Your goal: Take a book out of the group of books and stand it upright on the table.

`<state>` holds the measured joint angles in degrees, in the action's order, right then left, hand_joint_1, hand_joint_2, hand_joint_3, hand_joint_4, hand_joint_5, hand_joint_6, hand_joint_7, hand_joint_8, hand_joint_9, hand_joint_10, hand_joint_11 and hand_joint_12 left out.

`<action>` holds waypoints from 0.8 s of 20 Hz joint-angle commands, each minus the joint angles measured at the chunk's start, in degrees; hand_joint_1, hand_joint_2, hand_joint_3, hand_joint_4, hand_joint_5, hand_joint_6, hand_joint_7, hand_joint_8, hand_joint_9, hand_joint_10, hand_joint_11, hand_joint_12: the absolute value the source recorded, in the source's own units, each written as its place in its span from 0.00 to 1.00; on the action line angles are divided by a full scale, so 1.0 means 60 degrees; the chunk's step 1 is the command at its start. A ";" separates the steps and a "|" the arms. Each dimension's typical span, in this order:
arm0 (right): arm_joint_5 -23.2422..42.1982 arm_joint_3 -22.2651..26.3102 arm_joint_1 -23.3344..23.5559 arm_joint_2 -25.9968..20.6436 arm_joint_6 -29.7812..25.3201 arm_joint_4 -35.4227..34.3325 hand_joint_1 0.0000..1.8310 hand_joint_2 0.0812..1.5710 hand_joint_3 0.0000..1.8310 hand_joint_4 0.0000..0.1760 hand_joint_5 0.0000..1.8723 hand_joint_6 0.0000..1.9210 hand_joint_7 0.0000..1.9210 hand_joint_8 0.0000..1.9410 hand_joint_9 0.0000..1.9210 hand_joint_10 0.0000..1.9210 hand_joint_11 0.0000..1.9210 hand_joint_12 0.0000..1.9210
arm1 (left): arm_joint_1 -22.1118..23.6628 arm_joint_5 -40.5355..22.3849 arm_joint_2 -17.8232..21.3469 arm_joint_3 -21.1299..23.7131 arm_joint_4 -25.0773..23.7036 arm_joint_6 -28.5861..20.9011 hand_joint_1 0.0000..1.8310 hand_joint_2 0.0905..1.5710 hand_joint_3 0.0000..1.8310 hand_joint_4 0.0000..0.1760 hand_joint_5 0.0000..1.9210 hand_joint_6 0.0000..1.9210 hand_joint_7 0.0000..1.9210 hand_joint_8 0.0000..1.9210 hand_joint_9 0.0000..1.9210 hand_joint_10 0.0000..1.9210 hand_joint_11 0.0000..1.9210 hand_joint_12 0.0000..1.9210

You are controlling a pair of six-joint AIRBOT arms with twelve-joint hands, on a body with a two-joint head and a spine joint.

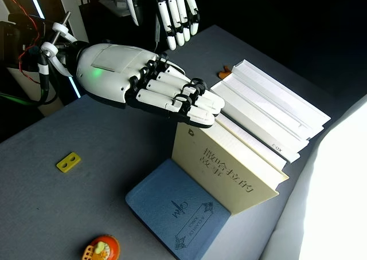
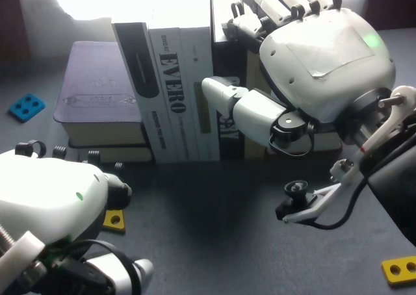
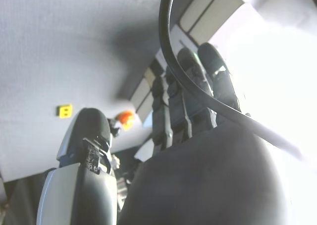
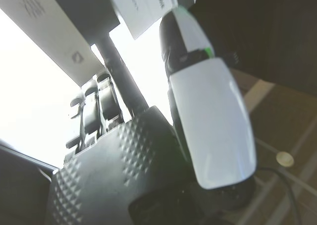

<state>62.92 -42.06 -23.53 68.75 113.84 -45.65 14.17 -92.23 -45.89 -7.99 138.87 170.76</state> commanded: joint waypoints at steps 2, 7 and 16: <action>0.0570 0.0198 -0.0065 -0.0149 0.0090 0.0552 0.00 0.82 0.00 0.00 0.27 0.23 0.04 0.00 0.00 0.00 0.00 0.00 | 0.0098 0.0081 0.0001 -0.0013 -0.0758 0.0001 0.22 0.85 0.00 0.14 0.16 0.00 0.18 0.00 0.18 0.00 0.00 0.37; 0.0601 0.0775 -0.0476 -0.0458 0.0279 0.0864 0.01 0.81 0.00 0.00 0.28 0.25 0.05 0.00 0.00 0.00 0.00 0.00 | 0.0051 0.0081 0.0002 -0.0008 -0.0816 0.0001 0.22 0.85 0.00 0.16 0.17 0.00 0.18 0.00 0.18 0.00 0.00 0.43; 0.0657 0.2384 -0.0994 -0.1301 0.1107 0.0870 0.02 0.80 0.00 0.00 0.32 0.19 0.06 0.00 0.01 0.00 0.00 0.00 | -0.0048 0.0083 0.0006 0.0046 -0.0998 0.0001 0.21 0.86 0.00 0.15 0.15 0.00 0.15 0.00 0.16 0.00 0.00 0.41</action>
<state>63.88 -27.05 -29.61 60.73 120.31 -42.83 13.74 -92.33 -45.89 -7.84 137.67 170.76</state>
